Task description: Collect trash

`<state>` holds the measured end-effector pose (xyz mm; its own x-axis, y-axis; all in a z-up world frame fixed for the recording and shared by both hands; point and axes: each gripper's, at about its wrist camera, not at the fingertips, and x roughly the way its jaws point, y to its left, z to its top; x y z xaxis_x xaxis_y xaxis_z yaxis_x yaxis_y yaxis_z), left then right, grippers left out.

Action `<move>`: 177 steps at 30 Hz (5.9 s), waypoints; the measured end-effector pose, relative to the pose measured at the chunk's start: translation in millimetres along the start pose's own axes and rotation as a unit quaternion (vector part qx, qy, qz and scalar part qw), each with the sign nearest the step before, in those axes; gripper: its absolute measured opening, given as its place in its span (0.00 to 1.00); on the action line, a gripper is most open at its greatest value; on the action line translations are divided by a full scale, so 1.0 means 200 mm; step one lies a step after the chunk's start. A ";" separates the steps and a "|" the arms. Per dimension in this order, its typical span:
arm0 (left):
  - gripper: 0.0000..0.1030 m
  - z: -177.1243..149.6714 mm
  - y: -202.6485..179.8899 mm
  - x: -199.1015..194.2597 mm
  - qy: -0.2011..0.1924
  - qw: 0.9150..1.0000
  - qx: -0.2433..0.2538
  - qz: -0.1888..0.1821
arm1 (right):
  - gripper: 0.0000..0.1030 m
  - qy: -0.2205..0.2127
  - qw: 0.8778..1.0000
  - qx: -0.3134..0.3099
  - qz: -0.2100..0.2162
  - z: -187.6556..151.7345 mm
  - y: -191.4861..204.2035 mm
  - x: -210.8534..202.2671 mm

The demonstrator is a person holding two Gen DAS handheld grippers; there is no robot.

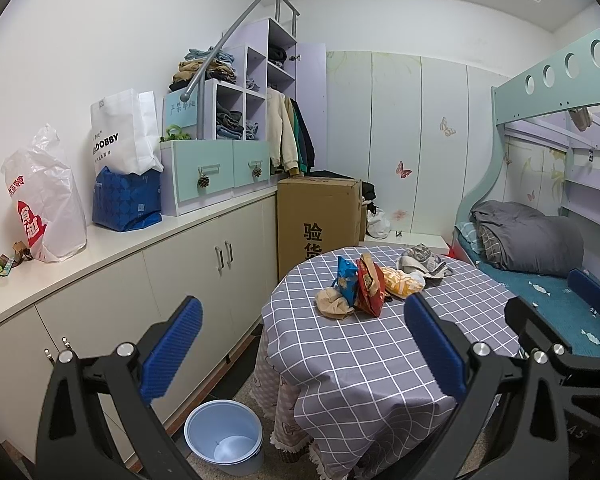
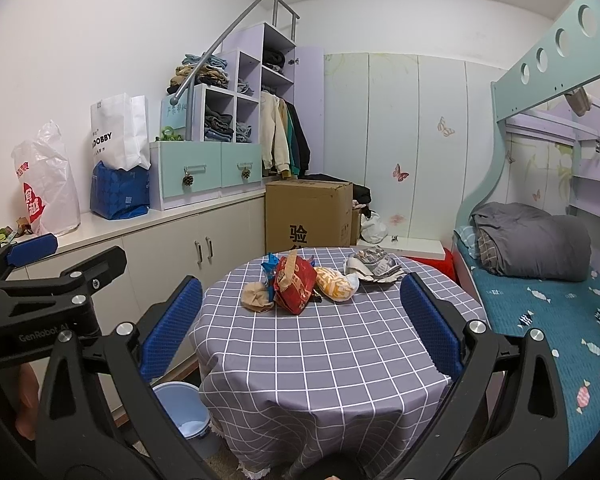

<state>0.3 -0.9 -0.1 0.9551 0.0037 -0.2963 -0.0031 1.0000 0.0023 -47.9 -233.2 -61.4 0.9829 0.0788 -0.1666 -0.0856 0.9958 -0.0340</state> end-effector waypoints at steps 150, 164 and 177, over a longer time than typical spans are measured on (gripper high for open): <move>0.00 -0.11 -0.30 1.71 0.178 0.971 0.070 -0.144 | 0.26 0.169 0.973 0.136 0.081 -0.25 -0.41 1.49; 0.00 -0.04 0.25 1.15 0.102 0.980 -0.067 -0.154 | 0.26 0.112 0.978 0.111 0.138 -0.03 -0.11 1.12; 0.01 -0.66 1.11 1.19 0.225 0.954 -0.198 -0.014 | 0.26 0.221 0.934 0.014 0.280 -0.34 0.88 1.24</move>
<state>187.5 222.2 -196.3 0.7323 -0.1118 -0.6717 -0.1766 0.9215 -0.3459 169.0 -41.9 -174.9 0.6211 0.5671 -0.5410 -0.5557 0.8054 0.2062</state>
